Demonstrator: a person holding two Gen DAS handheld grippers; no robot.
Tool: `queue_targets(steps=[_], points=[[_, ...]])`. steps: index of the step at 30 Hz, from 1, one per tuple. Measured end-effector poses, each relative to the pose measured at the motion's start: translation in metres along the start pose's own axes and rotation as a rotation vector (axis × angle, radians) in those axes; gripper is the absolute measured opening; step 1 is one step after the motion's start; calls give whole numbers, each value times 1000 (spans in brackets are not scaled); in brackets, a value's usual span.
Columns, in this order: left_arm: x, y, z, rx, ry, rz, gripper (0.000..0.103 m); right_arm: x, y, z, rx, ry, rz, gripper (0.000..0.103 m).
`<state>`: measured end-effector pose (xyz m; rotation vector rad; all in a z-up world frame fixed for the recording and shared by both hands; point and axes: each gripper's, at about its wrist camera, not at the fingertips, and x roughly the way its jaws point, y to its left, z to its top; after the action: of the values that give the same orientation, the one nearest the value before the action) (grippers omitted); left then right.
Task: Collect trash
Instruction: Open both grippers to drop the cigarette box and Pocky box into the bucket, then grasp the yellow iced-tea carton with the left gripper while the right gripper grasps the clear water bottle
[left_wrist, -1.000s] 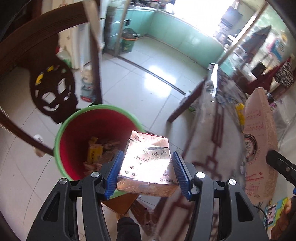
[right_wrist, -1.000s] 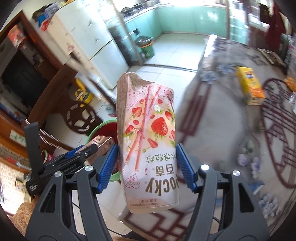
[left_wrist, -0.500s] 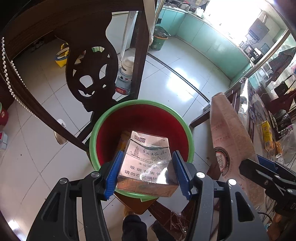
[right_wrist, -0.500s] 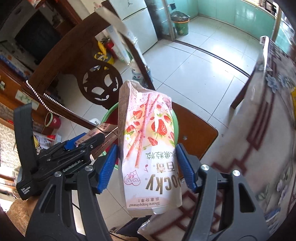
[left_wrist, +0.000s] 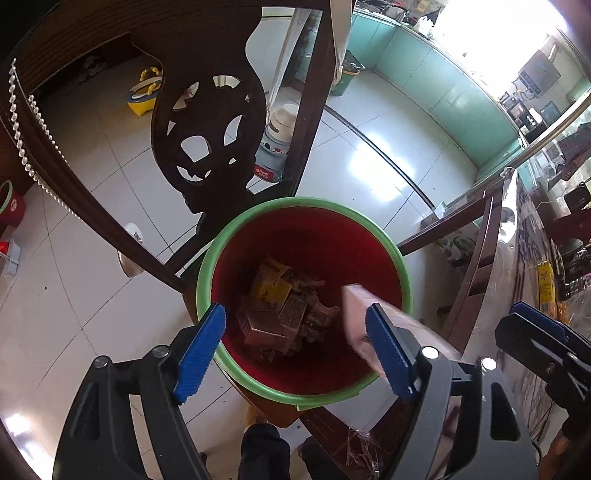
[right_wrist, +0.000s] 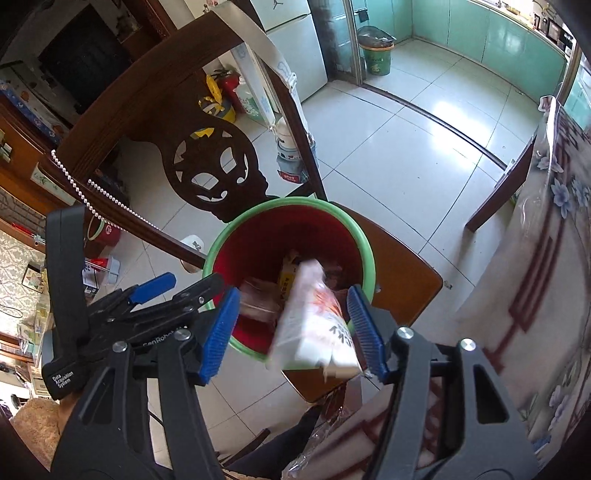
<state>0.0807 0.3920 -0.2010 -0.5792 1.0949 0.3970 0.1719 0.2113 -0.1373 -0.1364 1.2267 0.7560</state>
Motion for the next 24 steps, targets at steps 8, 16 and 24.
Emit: queue_targets(steps=[8, 16, 24], points=[[-28, -15, -4, 41, -75, -27, 75, -9, -15, -4, 52, -21, 9, 71], [-48, -75, -12, 159, -104, -111, 75, -71, -80, -36, 101, -116, -119, 74], [-50, -158, -36, 280, -90, -169, 75, -157, -210, -112, 290, -191, -349, 74]])
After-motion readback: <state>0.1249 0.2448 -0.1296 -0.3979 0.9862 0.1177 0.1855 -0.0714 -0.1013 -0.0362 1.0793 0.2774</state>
